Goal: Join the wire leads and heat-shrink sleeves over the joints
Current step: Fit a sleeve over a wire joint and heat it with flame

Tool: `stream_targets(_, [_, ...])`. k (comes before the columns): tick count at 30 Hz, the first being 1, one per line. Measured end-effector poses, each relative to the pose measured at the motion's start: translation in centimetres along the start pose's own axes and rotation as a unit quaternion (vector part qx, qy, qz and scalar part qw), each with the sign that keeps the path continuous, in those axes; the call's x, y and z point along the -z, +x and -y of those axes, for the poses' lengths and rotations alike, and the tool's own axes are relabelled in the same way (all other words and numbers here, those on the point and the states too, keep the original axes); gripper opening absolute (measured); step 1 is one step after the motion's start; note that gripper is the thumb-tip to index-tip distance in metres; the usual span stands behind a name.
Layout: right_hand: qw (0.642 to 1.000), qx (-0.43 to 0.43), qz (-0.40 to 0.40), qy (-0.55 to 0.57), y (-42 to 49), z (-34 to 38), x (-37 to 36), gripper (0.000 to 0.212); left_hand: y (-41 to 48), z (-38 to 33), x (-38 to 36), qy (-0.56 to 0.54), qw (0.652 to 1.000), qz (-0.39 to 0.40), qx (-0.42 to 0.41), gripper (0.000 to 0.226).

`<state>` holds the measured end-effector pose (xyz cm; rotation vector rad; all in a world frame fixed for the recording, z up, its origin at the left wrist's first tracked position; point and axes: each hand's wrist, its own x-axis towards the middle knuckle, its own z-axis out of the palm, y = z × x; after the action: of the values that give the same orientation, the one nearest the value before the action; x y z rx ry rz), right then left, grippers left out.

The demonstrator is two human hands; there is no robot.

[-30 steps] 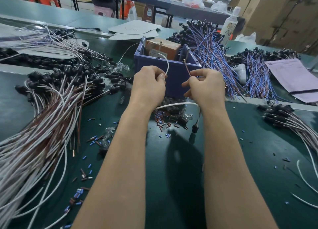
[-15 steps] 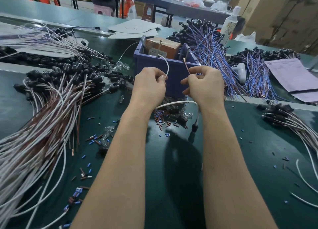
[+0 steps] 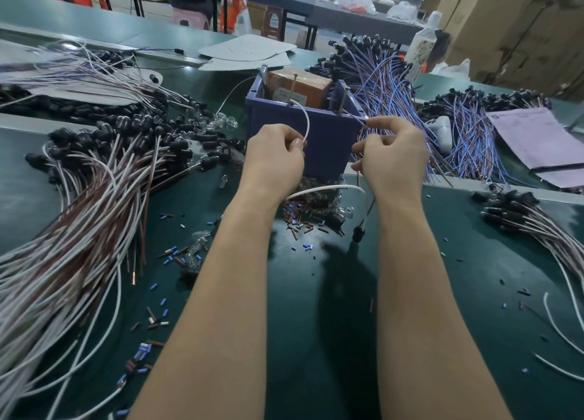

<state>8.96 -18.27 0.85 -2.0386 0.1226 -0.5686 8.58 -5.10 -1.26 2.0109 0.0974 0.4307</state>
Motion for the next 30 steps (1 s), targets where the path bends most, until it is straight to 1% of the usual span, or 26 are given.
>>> stream_targets(5, [1.000,0.003,-0.016,0.001,0.3,-0.2,0.1,0.031,-0.1,0.0,0.0,-0.001,1.000,-0.001,0.003,0.018])
stream_targets(12, [0.999,0.016,0.041,0.005,0.1,-0.3,-0.7,0.031,-0.1,0.0,0.1,0.000,1.000,-0.002,0.001,0.018])
stream_targets(22, [0.998,0.030,0.056,0.005,0.2,-0.6,-1.1,0.029,-0.1,-0.1,0.0,0.002,1.000,-0.003,0.000,0.019])
stream_targets(30, [0.996,0.009,0.080,0.022,0.3,-0.6,-0.8,0.030,-0.1,-0.1,0.0,0.003,1.000,0.001,0.001,0.019])
